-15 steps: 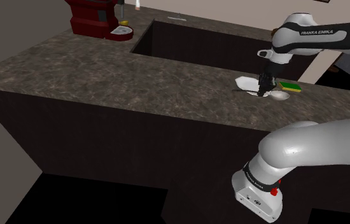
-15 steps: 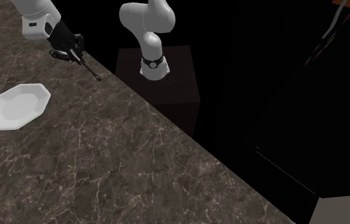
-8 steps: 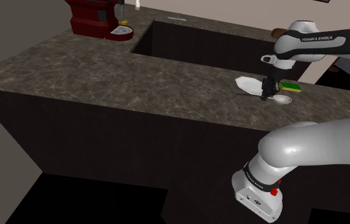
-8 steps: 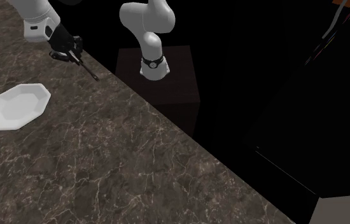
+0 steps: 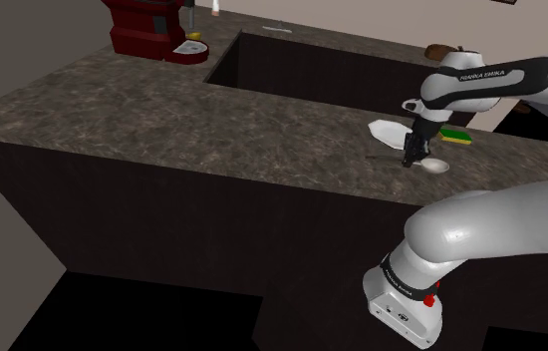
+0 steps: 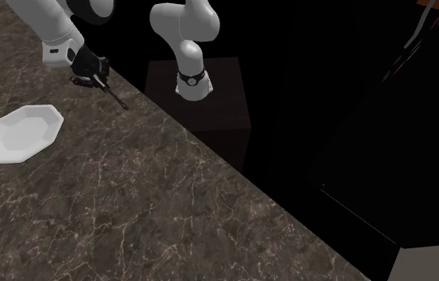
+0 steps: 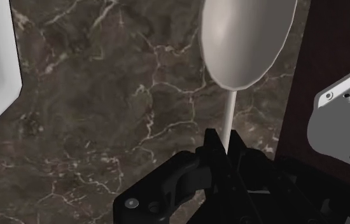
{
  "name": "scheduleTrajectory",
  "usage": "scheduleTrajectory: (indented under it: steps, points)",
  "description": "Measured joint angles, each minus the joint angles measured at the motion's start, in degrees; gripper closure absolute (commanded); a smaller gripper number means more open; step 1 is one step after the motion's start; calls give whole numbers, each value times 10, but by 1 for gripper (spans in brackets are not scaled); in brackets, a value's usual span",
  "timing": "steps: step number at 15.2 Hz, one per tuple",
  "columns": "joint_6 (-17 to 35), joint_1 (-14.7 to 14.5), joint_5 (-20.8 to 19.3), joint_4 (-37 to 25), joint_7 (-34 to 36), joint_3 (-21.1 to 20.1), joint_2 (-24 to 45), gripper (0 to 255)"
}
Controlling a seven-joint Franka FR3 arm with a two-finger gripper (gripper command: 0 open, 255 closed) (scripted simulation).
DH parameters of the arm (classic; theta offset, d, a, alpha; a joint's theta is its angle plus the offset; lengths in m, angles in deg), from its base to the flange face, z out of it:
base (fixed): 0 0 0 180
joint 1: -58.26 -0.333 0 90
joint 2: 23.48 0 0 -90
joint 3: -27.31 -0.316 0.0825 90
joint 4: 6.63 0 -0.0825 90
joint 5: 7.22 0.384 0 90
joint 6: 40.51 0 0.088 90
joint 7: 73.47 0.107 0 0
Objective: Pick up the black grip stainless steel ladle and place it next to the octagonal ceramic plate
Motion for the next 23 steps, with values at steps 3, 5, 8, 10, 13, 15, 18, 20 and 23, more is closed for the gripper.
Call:
scheduleTrajectory:
  steps: [3, 5, 8, 10, 13, 15, 18, 20, 23]
  points:
    - [30, -2, -4, 15, 0, 10, 15, 255]
    - [49, -3, -7, 24, -1, 18, 25, 255]
    - [65, -5, -8, 31, 0, 23, 34, 255]
    - [67, -5, -8, 32, 0, 24, 36, 255]
    - [68, -5, -8, 32, 0, 24, 36, 0]
    - [68, -5, -8, 32, 0, 24, 36, 0]
    - [68, -5, -8, 32, 0, 24, 36, 0]
    - [55, -4, -6, 26, 0, 19, 29, 0]
    - [-4, -6, 6, -13, 0, -1, 7, 0]
